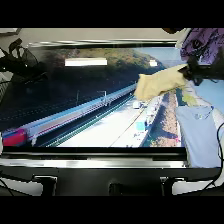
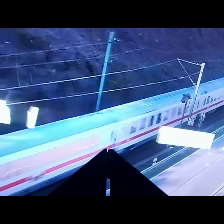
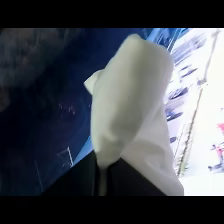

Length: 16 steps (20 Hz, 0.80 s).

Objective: Fold the clothes and pants, and hang the long-sleeved shirts on hangers.

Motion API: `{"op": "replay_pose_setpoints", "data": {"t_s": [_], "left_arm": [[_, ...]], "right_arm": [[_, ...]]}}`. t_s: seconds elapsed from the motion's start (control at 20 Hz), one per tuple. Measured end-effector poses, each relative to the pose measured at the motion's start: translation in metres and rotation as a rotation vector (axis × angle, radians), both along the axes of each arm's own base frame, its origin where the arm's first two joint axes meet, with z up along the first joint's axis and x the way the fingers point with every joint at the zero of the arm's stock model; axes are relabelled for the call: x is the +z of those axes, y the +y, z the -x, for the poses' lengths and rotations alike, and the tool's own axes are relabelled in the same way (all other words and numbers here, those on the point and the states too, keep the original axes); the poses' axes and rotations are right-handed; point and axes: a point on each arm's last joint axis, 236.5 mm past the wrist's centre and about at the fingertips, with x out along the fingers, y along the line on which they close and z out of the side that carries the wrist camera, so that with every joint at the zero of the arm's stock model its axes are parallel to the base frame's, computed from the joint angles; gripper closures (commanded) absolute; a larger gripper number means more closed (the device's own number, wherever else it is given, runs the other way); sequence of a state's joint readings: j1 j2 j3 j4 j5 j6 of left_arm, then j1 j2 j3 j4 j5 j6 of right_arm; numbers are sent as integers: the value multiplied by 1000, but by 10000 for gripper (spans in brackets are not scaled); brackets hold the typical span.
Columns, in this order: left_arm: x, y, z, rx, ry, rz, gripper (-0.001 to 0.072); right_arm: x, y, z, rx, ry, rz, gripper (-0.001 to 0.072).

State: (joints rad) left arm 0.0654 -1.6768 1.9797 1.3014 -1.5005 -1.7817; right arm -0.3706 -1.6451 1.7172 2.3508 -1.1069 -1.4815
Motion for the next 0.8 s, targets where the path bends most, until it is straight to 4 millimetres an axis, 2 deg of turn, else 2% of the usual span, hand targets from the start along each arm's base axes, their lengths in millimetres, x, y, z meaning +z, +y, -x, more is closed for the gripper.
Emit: {"op": "replay_pose_setpoints", "data": {"t_s": [0.15, 0.35, 0.5, 0.8], "left_arm": [[0, -5, 1, -11, 3, 1, 692], [-1, -14, 3, -30, 9, 3, 692], [-1, -20, 5, -44, 15, 3, 692], [-2, -31, 9, -69, 25, 2, 692]], "right_arm": [[28, -56, 15, -140, -16, 36, 689], [45, -105, 46, -286, 24, 93, 689], [50, -123, 69, -365, 83, 130, 689], [70, -143, 116, -540, 173, 174, 689]]}}
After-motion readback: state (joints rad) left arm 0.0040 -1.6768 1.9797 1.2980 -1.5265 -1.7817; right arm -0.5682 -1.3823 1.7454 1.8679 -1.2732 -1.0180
